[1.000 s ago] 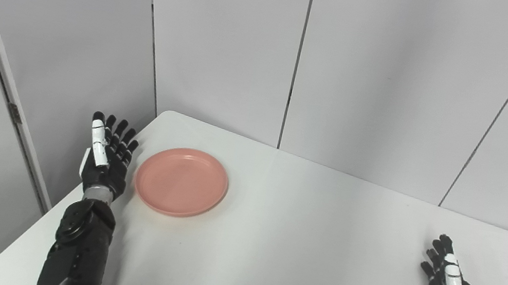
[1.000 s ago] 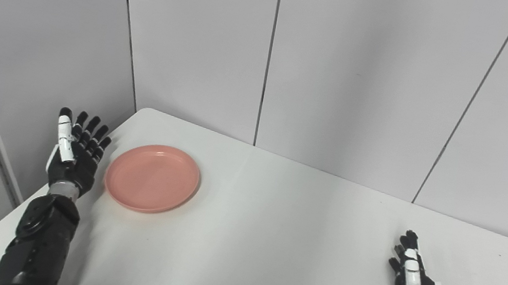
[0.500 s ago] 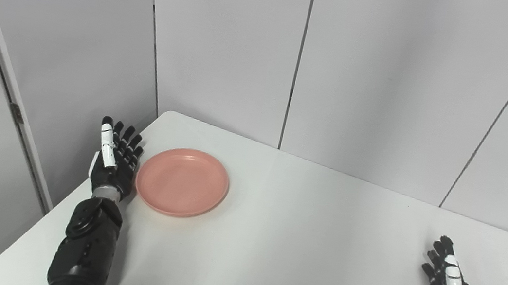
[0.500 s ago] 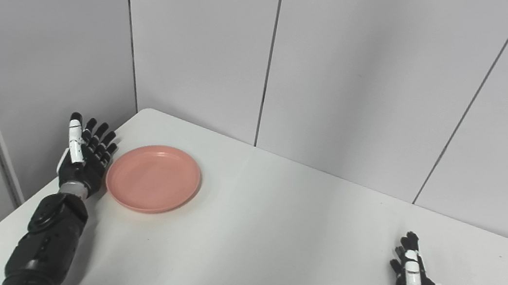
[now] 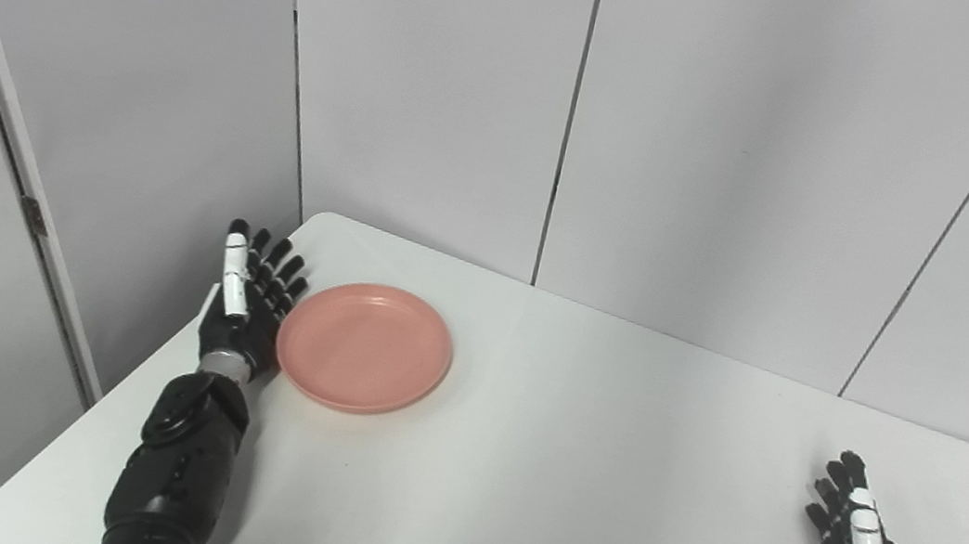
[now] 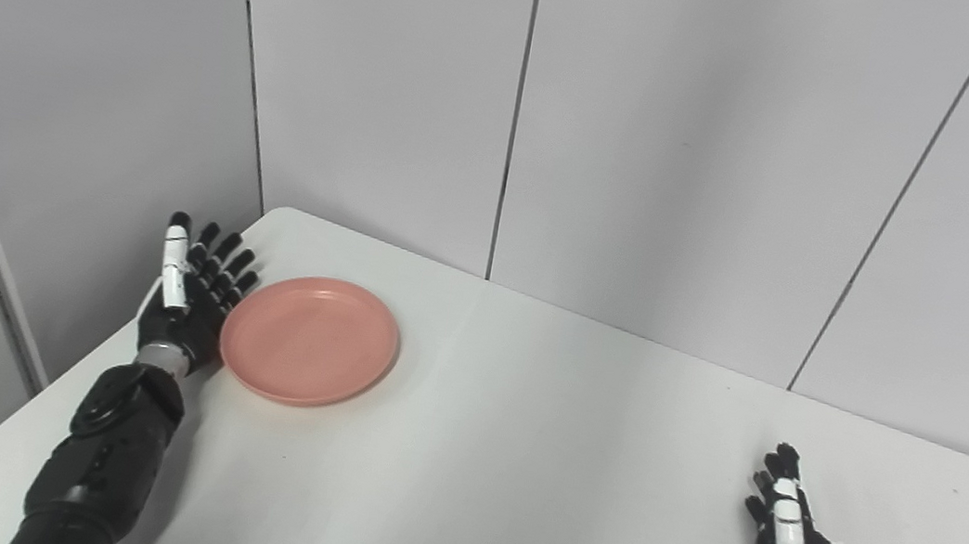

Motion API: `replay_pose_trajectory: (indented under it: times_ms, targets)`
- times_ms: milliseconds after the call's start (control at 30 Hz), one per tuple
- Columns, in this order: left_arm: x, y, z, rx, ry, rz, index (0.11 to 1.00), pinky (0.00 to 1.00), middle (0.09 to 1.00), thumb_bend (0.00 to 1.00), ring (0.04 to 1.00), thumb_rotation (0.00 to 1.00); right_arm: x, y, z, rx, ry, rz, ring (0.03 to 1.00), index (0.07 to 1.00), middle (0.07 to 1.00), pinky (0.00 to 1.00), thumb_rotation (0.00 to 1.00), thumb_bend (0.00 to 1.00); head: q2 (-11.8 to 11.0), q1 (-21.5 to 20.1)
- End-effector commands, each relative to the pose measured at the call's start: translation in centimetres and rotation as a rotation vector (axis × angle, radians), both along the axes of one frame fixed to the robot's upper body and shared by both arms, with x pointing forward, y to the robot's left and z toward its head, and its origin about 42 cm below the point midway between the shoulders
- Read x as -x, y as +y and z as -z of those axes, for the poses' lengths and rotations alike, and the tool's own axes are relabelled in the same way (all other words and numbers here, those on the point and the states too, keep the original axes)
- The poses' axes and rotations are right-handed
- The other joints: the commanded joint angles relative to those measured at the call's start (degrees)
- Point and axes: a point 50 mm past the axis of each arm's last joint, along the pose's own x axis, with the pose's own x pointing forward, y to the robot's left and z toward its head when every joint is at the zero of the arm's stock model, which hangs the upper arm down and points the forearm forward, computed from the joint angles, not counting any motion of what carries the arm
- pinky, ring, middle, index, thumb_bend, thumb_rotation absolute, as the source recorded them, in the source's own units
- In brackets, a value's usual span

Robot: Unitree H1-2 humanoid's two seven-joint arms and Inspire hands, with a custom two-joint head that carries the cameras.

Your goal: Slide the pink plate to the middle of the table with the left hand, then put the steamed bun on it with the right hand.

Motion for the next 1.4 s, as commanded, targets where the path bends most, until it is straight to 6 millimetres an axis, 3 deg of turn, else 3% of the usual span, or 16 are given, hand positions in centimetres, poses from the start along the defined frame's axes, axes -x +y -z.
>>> replay_pose_trajectory:
  times_ms: [0, 233, 400, 567, 800, 1367]
  targets:
    - [0.5, -2.2, 2.6, 0.034, 0.12, 0.066, 0.999, 0.99, 0.976, 0.63, 0.96, 1.0, 0.5, -0.5, 0.6, 0.006, 0.036, 0.026, 0.985, 1.0, 0.993, 1.0, 1.0, 0.16, 0.0, 0.0]
    - [0.8, -4.8, 2.0, 0.026, 0.124, 0.196, 0.982, 0.98, 0.968, 0.62, 0.946, 0.97, 0.6, -0.4, 0.5, -0.01, 0.047, 0.025, 0.991, 1.0, 0.999, 1.0, 1.0, 0.12, 0.3, -1.1]
    - [1.1, -6.5, 1.7, 0.022, 0.137, 0.26, 0.976, 0.95, 0.961, 0.63, 0.935, 0.93, 0.6, -0.4, 0.6, 0.0, 0.053, 0.023, 0.985, 1.0, 0.994, 1.0, 1.0, 0.16, 0.4, -1.6]
    - [1.2, -8.6, 1.6, -0.01, 0.135, 0.333, 0.958, 0.94, 0.951, 0.63, 0.929, 0.95, 0.6, 0.0, 0.7, 0.007, 0.051, 0.022, 0.986, 1.0, 0.995, 1.0, 1.0, 0.15, 0.4, -2.9]
    - [2.1, -11.6, 1.8, -0.001, 0.138, 0.449, 0.952, 0.93, 0.933, 0.63, 0.915, 0.92, 0.9, 0.9, 0.8, 0.009, 0.057, 0.021, 0.981, 1.0, 0.991, 1.0, 1.0, 0.17, 0.9, -6.6]
    - [5.1, -17.5, 2.2, 0.085, 0.17, 0.662, 1.0, 1.0, 0.995, 0.57, 0.983, 1.0, 1.2, 3.6, 1.4, 0.04, 0.05, 0.026, 0.97, 1.0, 0.982, 0.98, 1.0, 0.17, 2.3, -16.4]
